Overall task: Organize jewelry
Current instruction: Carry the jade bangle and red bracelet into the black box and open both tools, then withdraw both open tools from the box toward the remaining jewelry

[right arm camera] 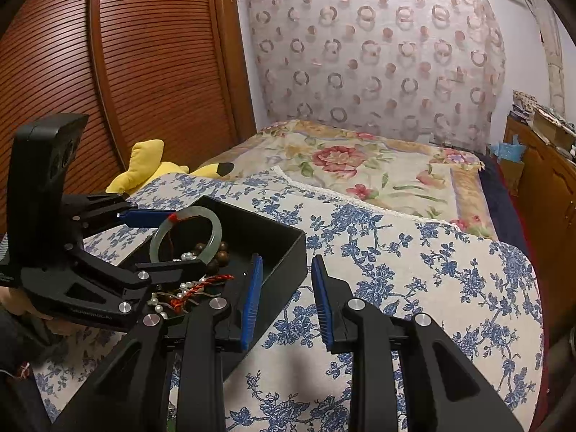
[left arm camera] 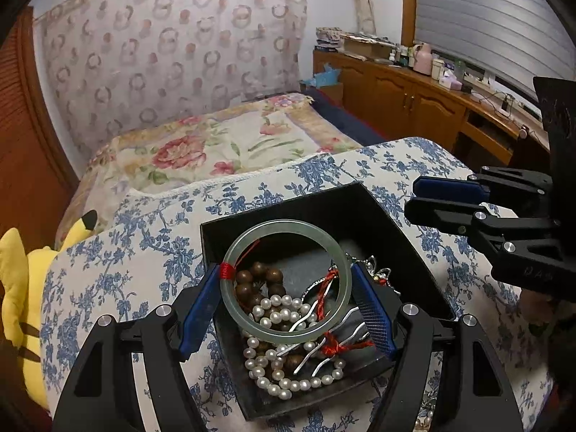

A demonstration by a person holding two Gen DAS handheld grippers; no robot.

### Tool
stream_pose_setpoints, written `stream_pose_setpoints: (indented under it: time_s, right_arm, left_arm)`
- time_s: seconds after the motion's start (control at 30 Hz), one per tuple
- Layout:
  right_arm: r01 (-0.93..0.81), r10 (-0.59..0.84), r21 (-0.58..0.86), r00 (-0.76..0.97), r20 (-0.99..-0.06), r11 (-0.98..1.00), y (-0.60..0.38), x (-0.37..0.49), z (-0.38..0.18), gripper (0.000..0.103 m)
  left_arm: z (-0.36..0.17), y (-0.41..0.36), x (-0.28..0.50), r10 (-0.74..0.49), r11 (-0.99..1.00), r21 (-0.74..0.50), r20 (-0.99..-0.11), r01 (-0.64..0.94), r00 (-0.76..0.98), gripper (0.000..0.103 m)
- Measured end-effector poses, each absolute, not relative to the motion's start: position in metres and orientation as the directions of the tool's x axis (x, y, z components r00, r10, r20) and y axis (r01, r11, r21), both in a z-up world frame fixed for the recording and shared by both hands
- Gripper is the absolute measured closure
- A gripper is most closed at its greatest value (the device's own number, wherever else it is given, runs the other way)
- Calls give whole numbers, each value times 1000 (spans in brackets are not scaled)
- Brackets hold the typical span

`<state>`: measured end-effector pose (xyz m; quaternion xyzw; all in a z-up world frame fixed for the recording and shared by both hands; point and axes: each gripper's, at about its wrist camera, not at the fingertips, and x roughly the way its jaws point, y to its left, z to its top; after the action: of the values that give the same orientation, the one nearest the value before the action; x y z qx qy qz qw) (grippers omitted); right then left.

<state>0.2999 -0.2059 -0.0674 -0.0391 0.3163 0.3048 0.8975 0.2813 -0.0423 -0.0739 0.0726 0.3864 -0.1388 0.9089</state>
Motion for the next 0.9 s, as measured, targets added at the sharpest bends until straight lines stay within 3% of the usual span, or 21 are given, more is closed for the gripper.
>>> stream_pose_setpoints:
  time_s: [0.37, 0.5, 0.9]
  right_arm:
    - [-573, 509, 84, 640, -576, 815, -204, 287, -52, 73]
    - [-578, 505, 68, 643, -575, 813, -203, 270, -47, 73]
    - [-585, 484, 52, 615, -623, 810, -211, 195, -67, 73]
  left_arm:
    - [-60, -36, 261, -187, 958, 33, -685, 285, 705, 27]
    - [-54, -29, 246, -187, 963, 20, -667, 268, 721, 17]
    - [-64, -10, 178, -187, 975, -35, -660, 219, 728, 12]
